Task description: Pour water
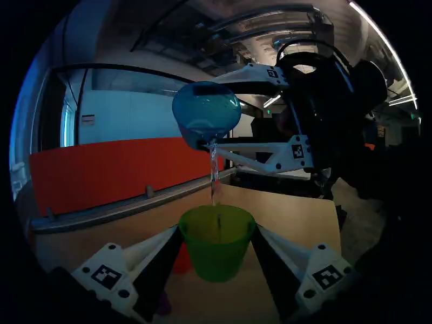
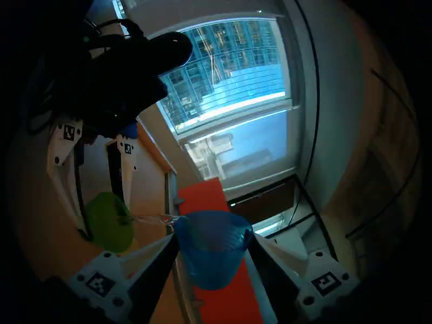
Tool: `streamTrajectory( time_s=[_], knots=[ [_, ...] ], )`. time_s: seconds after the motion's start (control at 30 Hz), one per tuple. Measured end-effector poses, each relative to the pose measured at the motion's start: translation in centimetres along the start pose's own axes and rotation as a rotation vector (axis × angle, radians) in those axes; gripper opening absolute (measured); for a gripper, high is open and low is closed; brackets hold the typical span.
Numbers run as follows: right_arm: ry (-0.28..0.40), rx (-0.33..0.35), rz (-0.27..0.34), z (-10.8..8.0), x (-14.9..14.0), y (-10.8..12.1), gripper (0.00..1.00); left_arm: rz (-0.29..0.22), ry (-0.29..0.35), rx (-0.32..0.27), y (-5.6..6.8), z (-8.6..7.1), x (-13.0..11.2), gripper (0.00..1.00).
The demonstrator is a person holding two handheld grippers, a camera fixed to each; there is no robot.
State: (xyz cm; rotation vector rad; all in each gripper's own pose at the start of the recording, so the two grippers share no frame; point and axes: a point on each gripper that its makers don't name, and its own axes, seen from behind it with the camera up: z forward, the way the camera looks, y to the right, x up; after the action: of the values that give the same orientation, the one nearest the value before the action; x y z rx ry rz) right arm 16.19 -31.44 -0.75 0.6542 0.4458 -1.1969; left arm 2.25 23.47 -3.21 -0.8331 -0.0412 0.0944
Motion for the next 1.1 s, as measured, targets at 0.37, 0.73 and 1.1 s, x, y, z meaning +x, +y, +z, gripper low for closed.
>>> streamTrajectory(
  time_s=[0.37,0.73,1.1],
  knots=[
    [0.003,-0.022,-0.050,0.1,0.0,0.8,0.90,0.000,-0.001,-0.007,0.1,0.1,0.0,0.86],
    [0.006,-0.045,-0.095,0.1,0.0,1.4,0.90,-0.001,0.004,-0.009,0.2,0.1,0.1,0.86],
    [0.002,-0.056,-0.152,0.0,0.1,1.8,0.90,0.001,0.006,-0.010,0.4,0.2,0.2,0.86]
  ],
)
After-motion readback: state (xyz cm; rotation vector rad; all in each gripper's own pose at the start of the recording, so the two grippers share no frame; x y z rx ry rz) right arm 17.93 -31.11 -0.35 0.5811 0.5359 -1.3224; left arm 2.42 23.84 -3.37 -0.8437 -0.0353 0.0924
